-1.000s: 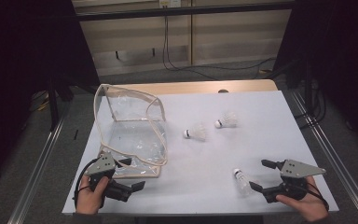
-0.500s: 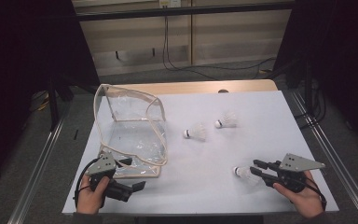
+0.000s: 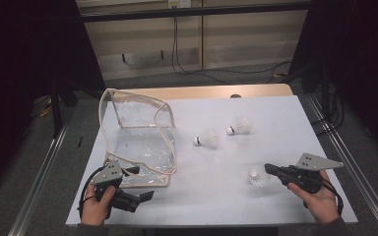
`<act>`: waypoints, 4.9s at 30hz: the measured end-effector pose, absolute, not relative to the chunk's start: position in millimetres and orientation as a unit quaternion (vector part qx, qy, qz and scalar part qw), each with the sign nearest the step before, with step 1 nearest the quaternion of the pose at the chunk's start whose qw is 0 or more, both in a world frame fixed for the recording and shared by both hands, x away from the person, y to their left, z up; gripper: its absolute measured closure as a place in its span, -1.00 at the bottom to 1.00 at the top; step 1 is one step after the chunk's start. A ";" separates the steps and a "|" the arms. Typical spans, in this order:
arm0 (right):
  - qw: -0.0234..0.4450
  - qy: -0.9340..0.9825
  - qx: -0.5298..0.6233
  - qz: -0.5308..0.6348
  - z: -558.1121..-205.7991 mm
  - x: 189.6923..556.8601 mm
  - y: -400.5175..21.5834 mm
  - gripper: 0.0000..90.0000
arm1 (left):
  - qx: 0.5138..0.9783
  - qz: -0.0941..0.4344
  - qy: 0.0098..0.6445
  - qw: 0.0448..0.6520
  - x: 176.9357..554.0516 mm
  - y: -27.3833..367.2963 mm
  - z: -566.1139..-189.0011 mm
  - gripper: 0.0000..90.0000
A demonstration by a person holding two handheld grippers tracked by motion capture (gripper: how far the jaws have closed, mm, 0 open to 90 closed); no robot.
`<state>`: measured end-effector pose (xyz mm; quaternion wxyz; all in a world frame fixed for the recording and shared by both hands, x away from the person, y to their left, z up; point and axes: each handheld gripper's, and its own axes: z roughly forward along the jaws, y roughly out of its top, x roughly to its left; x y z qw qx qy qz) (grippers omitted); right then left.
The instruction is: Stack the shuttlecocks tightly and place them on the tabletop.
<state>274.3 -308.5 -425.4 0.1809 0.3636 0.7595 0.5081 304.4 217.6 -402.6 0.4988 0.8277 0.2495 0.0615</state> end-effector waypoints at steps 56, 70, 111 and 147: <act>0.223 0.738 0.441 0.459 -431.7 333.1 -313.8 0.72 | 0.832 0.059 0.245 0.494 304.8 215.8 -405.8 -0.92; 0.202 0.754 0.435 0.449 -436.8 332.2 -313.4 1.00 | 0.831 0.057 0.247 0.494 304.5 214.9 -406.7 -0.91; 0.185 0.746 0.442 0.463 -429.7 324.3 -307.7 0.14 | 0.831 0.059 0.248 0.495 304.3 214.7 -406.6 -0.91; 0.142 0.780 0.425 0.437 -444.2 330.7 -296.1 0.38 | 0.833 0.059 0.244 0.493 304.2 213.9 -406.8 -0.92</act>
